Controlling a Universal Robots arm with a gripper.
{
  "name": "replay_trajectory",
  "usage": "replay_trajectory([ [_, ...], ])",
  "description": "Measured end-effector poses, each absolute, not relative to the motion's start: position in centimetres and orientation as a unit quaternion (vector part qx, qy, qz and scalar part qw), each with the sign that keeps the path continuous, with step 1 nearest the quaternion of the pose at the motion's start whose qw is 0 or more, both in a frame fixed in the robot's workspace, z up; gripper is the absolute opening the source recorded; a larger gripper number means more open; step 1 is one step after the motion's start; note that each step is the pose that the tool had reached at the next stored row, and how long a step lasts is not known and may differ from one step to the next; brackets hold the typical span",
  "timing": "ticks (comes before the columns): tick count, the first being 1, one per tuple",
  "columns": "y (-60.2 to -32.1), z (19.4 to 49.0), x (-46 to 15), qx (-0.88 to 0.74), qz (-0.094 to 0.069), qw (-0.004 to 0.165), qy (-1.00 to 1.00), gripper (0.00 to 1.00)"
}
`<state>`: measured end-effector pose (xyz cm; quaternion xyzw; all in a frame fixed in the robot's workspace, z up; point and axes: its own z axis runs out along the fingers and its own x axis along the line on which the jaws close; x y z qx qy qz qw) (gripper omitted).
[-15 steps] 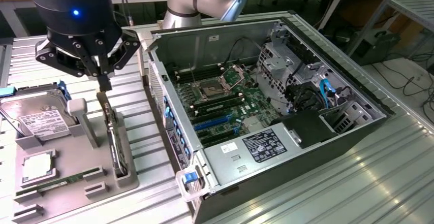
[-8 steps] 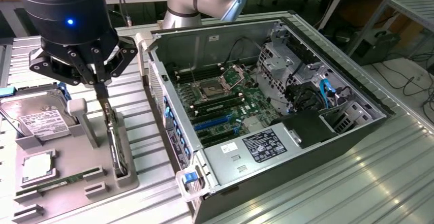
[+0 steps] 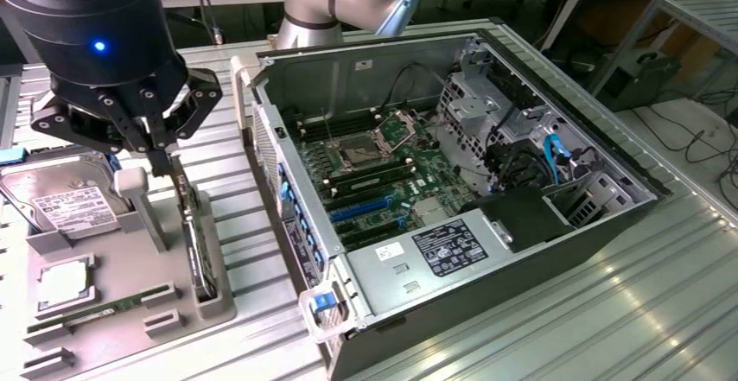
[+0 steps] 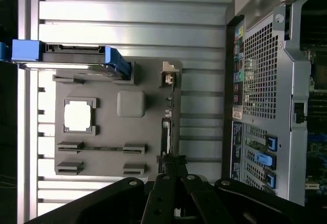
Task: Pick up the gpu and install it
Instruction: 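Reach for the gpu, then pick up the gpu and move the gpu toward the slot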
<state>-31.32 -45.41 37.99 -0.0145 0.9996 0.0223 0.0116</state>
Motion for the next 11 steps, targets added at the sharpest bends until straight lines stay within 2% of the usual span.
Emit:
replay_trajectory([
  [11,-45.64,37.96,-32.3,-0.018,0.022,0.012,1.0,0.11],
])
